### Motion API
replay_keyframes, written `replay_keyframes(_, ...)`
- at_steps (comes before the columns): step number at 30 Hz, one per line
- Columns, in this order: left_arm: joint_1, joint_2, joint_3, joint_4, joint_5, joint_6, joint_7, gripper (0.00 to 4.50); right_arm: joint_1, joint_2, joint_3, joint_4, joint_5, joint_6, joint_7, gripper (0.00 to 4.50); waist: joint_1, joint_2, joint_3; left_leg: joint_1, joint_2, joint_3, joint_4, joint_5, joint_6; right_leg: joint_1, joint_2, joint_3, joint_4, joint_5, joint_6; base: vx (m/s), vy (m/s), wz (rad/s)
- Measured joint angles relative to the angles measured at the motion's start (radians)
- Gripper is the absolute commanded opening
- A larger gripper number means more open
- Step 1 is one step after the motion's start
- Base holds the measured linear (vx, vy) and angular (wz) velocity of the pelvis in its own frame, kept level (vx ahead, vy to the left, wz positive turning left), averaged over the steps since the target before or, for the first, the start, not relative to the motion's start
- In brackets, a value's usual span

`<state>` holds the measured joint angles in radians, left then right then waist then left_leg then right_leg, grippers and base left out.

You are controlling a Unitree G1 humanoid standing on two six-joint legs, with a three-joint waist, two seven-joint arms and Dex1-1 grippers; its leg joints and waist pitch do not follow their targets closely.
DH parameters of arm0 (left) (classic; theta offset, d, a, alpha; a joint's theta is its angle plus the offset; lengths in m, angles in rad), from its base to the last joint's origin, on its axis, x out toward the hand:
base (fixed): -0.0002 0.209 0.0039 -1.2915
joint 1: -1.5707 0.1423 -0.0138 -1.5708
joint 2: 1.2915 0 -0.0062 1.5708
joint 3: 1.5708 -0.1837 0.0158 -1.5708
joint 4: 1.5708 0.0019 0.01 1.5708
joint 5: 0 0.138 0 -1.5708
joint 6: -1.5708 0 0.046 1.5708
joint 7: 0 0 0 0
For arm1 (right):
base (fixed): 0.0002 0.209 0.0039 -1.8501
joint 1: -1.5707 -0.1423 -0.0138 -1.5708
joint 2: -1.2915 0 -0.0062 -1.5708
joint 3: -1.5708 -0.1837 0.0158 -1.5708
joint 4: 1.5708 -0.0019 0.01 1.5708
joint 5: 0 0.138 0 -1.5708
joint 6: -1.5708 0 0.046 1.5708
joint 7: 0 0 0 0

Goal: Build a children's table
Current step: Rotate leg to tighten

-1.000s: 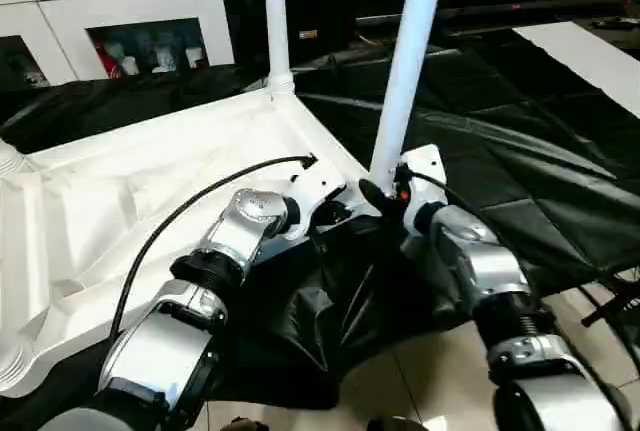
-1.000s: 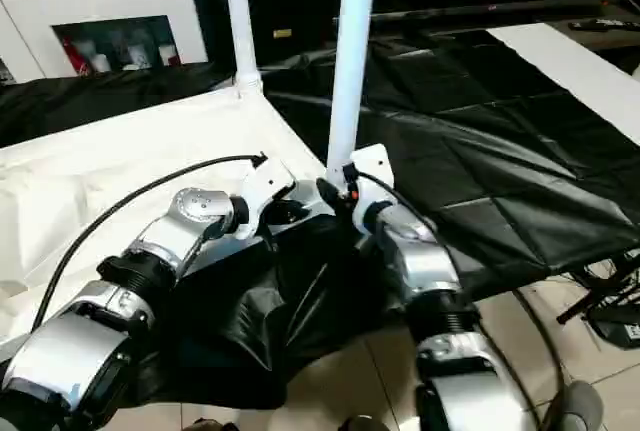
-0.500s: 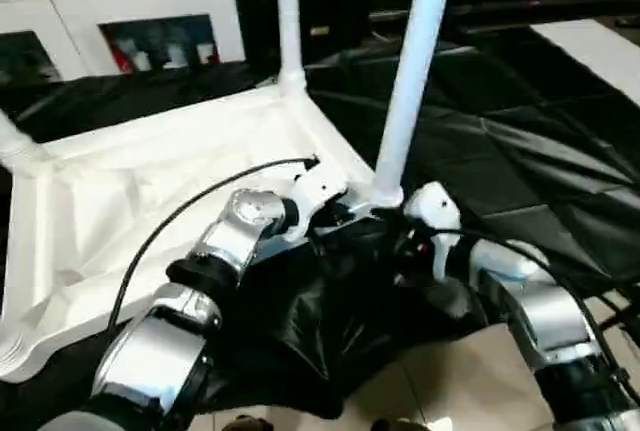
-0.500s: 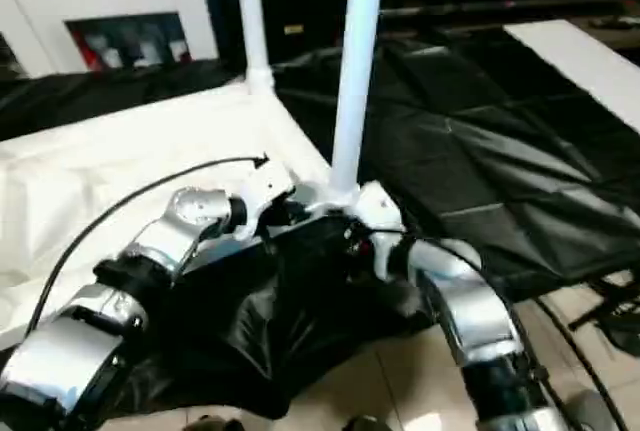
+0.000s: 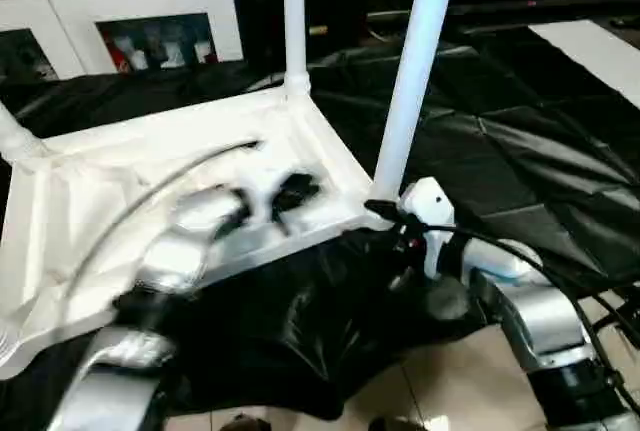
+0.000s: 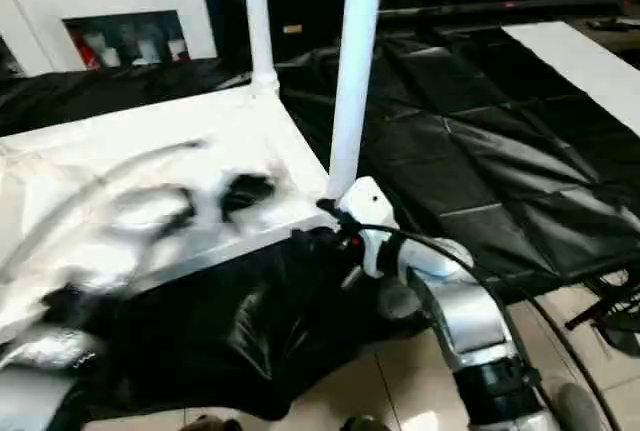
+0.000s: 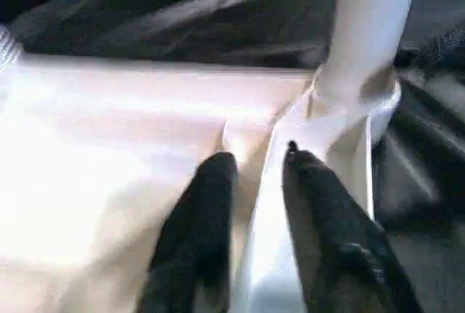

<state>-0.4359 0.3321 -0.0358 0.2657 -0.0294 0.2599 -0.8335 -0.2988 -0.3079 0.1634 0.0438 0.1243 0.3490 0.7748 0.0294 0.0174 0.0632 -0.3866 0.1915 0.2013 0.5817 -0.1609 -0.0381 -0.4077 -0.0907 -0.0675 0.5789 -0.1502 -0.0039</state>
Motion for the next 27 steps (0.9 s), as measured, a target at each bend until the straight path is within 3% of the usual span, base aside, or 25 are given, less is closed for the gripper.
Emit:
replay_keyframes(3, 0.091, 0.052, 0.018, -0.123, -0.058, 0.074, -0.061, 1.83, -0.029, 0.004, 0.001, 0.05, -0.003, -0.006, -0.003, 3.18, 0.007, -0.006, 0.0, 0.0, 0.0, 0.0, -0.001, 0.0, 0.0, 0.0, 0.0, 0.0, 0.0, -0.003, 0.005, 0.0, 0.0, 0.0)
replay_keyframes(7, 0.289, 0.192, 0.032, -0.412, -0.227, 0.262, -0.2, 2.2, -0.146, 0.051, -0.005, 0.216, -0.019, -0.05, -0.052, 3.18, 0.0, -0.026, -0.002, 0.001, 0.0, 0.0, -0.001, 0.0, -0.002, -0.002, 0.0, 0.001, 0.002, -0.004, 0.006, 0.0, 0.0, 0.0)
replay_keyframes(9, 0.317, 0.206, 0.032, -0.449, -0.252, 0.305, -0.222, 2.37, -0.167, 0.053, -0.017, 0.254, -0.023, -0.06, -0.079, 3.18, 0.012, -0.03, -0.002, 0.001, -0.001, 0.001, -0.001, 0.001, -0.002, -0.001, 0.0, 0.003, 0.002, -0.004, 0.006, 0.0, 0.0, 0.0)
replay_keyframes(10, 0.322, 0.208, 0.033, -0.461, -0.254, 0.322, -0.225, 2.47, -0.169, 0.055, -0.018, 0.255, -0.024, -0.069, -0.085, 3.18, 0.017, -0.031, -0.001, 0.001, -0.001, 0.003, -0.002, 0.001, -0.002, 0.0, 0.0, 0.005, 0.002, -0.004, 0.007, 0.0, 0.0, 0.0)
replay_keyframes(16, 0.417, 0.272, 0.038, -0.487, -0.139, 0.354, -0.157, 2.92, -0.356, 0.116, -0.052, 0.565, -0.046, -0.15, -0.24, 3.18, 0.005, -0.039, 0.001, 0.002, -0.001, 0.003, 0.001, 0.001, -0.002, 0.001, 0.0, 0.006, 0.003, -0.005, 0.008, 0.0, 0.0, 0.0)
replay_keyframes(20, 0.45, 0.328, 0.025, -0.508, -0.126, 0.394, -0.114, 3.21, -0.459, 0.124, -0.102, 0.748, -0.056, -0.2, -0.375, 3.18, 0.013, -0.039, 0.002, 0.003, -0.001, 0.001, 0.006, 0.001, -0.002, 0.001, 0.0, 0.006, 0.005, -0.005, 0.008, 0.0, 0.0, 0.0)
replay_keyframes(24, 0.464, 0.324, 0.009, -0.525, -0.106, 0.399, -0.078, 3.43, -0.493, 0.123, -0.155, 0.837, -0.053, -0.226, -0.469, 3.18, 0.027, -0.04, 0.002, 0.003, -0.002, 0.001, 0.006, 0.001, -0.002, 0.004, 0.0, 0.006, 0.005, -0.005, 0.008, 0.0, 0.0, 0.0)
replay_keyframes(27, 0.452, 0.316, 0.008, -0.503, -0.063, 0.393, -0.041, 3.74, -0.514, 0.12, -0.162, 0.886, -0.053, -0.253, -0.484, 3.18, 0.028, -0.041, 0.002, 0.001, -0.002, 0.001, 0.006, 0.001, -0.002, 0.007, 0.0, 0.006, 0.006, -0.005, 0.008, 0.0, 0.0, 0.0)
